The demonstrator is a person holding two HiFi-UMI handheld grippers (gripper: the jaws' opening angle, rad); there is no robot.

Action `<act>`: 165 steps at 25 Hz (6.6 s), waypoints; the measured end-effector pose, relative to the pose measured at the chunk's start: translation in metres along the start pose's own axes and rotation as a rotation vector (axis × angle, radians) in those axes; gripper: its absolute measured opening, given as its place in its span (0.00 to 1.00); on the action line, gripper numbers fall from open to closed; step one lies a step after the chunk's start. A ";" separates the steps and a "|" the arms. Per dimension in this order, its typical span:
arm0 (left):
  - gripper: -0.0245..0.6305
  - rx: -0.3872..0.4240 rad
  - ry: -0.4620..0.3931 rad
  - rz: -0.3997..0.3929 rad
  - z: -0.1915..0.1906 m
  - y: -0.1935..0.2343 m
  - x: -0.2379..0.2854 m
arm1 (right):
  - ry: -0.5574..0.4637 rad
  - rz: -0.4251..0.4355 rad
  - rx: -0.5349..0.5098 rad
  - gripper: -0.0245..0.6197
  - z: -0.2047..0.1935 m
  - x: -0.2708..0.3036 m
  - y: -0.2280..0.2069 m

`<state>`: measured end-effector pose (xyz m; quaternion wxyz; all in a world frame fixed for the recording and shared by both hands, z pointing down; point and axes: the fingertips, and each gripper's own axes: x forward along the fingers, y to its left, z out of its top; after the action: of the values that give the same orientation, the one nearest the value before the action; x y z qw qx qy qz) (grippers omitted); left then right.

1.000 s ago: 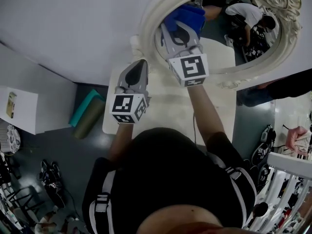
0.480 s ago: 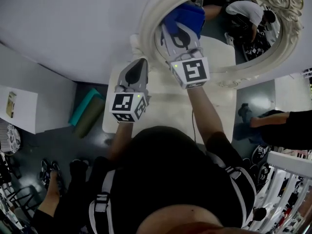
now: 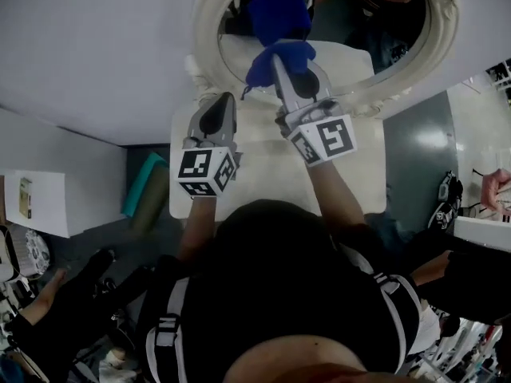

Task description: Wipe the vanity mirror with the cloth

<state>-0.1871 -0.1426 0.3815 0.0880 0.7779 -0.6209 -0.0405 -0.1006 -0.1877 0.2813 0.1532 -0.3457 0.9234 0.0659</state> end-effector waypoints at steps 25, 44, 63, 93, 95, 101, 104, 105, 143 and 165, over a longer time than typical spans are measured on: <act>0.05 0.062 0.059 -0.135 -0.028 -0.133 0.064 | 0.132 -0.493 0.055 0.08 -0.106 -0.184 -0.232; 0.05 0.068 0.082 -0.098 -0.034 -0.120 0.076 | 0.150 -0.458 0.082 0.09 -0.132 -0.151 -0.254; 0.05 0.053 -0.004 -0.034 -0.021 -0.100 0.035 | 0.064 -0.221 -0.041 0.09 -0.063 -0.084 -0.179; 0.05 -0.021 -0.066 0.106 0.001 0.013 -0.022 | 0.185 0.147 -0.365 0.08 -0.090 0.078 0.020; 0.05 -0.025 -0.067 0.111 -0.001 0.017 -0.024 | 0.208 0.168 -0.379 0.08 -0.104 0.082 0.031; 0.05 -0.026 -0.064 0.130 -0.001 0.022 -0.027 | 0.199 0.161 -0.342 0.08 -0.117 0.085 0.037; 0.05 -0.023 -0.064 0.133 0.000 0.025 -0.029 | 0.185 0.165 -0.337 0.08 -0.115 0.086 0.039; 0.05 -0.022 -0.064 0.132 0.001 0.025 -0.029 | 0.180 0.168 -0.330 0.08 -0.114 0.085 0.039; 0.05 0.115 -0.014 -0.174 0.000 -0.163 0.063 | -0.102 -0.443 0.088 0.08 -0.023 -0.171 -0.247; 0.05 0.095 -0.012 -0.118 -0.005 -0.134 0.087 | -0.143 -0.336 0.086 0.08 -0.005 -0.132 -0.254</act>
<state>-0.0381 -0.1980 0.3655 0.0449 0.8162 -0.5756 -0.0207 0.1595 -0.2988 0.3257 0.2419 -0.4828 0.8413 0.0240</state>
